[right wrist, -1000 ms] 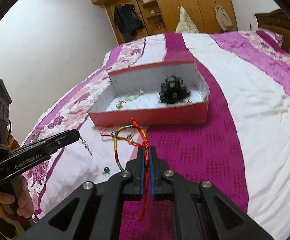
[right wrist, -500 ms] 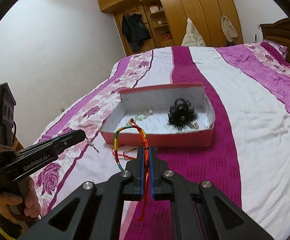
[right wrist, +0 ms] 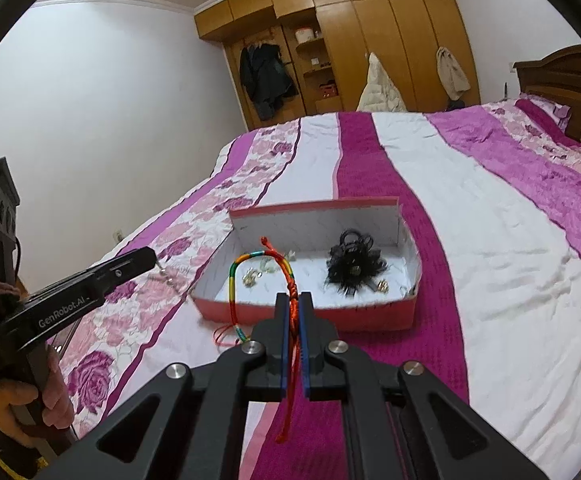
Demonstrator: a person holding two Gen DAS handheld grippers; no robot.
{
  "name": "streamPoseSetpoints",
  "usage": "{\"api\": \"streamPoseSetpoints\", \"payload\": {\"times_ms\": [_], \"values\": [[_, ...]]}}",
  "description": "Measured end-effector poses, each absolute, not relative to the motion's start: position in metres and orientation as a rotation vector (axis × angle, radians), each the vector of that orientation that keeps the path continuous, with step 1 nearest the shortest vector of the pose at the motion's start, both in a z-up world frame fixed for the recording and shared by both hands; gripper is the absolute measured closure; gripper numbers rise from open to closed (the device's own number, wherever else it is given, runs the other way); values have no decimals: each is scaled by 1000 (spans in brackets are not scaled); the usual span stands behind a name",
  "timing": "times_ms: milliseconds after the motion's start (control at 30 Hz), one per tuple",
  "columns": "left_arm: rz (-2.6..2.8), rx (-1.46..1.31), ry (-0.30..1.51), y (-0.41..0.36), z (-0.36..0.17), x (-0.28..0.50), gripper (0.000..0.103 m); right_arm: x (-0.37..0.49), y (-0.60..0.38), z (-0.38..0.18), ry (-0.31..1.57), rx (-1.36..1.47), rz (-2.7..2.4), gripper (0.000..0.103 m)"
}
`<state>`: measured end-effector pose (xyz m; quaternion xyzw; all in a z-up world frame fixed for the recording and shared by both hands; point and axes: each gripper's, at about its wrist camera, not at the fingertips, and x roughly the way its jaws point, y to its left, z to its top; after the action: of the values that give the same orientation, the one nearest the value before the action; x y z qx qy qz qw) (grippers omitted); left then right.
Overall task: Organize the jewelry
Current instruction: 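Carry the charm with the left tool while the right tool carries the string bracelet over the box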
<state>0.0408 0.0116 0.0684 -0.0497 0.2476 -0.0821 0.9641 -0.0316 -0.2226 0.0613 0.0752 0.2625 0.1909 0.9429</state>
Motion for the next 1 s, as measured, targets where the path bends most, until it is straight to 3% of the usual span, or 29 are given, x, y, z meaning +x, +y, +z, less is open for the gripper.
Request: {"api": "streamPoseSetpoints", "payload": {"times_ms": [567, 1000], "values": [[-138, -103, 411, 15, 75, 99, 93, 34, -230, 76, 442, 143, 322, 97], [-107, -110, 472, 15, 29, 153, 93, 99, -235, 37, 509, 156, 244, 97]]}}
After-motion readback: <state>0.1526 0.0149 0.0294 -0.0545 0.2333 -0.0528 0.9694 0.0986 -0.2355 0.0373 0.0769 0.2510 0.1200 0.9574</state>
